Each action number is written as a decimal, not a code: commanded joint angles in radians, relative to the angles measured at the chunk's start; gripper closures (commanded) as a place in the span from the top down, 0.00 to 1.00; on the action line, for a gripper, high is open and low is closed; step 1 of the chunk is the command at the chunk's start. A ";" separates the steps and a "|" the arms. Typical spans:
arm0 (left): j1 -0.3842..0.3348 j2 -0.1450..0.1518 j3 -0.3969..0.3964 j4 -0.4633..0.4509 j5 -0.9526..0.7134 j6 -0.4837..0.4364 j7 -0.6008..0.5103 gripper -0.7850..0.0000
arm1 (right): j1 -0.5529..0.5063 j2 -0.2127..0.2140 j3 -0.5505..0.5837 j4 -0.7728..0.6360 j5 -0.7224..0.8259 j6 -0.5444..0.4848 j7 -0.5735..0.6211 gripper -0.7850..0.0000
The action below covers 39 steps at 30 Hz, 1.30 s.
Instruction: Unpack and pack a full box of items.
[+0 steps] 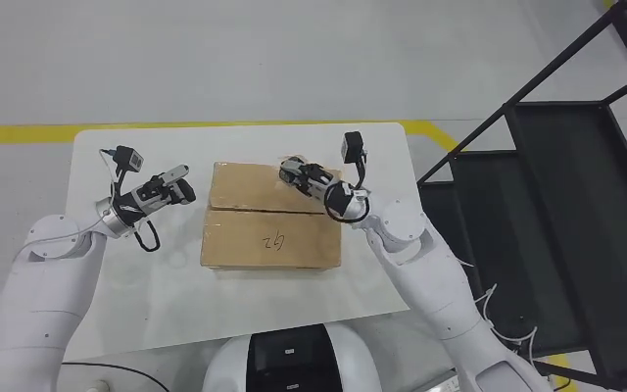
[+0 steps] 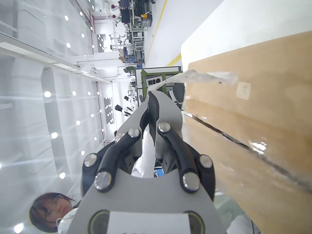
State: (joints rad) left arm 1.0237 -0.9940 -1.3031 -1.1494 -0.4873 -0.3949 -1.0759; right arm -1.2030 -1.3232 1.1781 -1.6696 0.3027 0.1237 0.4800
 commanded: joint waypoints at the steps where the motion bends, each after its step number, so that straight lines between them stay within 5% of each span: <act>1: 0.000 0.000 -0.001 -0.001 0.001 0.002 0.001 1.00 | -0.003 0.000 0.011 -0.015 0.029 -0.001 0.000 0.00; 26: 0.004 0.001 -0.013 -0.013 0.014 0.015 0.002 1.00 | 0.079 -0.021 -0.203 0.111 -0.180 -0.040 0.039 0.00; 39: 0.014 0.004 -0.027 -0.023 0.018 0.021 0.003 1.00 | 0.111 -0.044 -0.287 0.164 -0.269 -0.068 -0.038 0.00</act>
State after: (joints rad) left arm 1.0370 -0.9902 -1.3281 -1.1726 -0.4673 -0.3723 -1.0751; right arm -1.0929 -1.3656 0.8985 -1.5093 0.0481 0.0583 0.4447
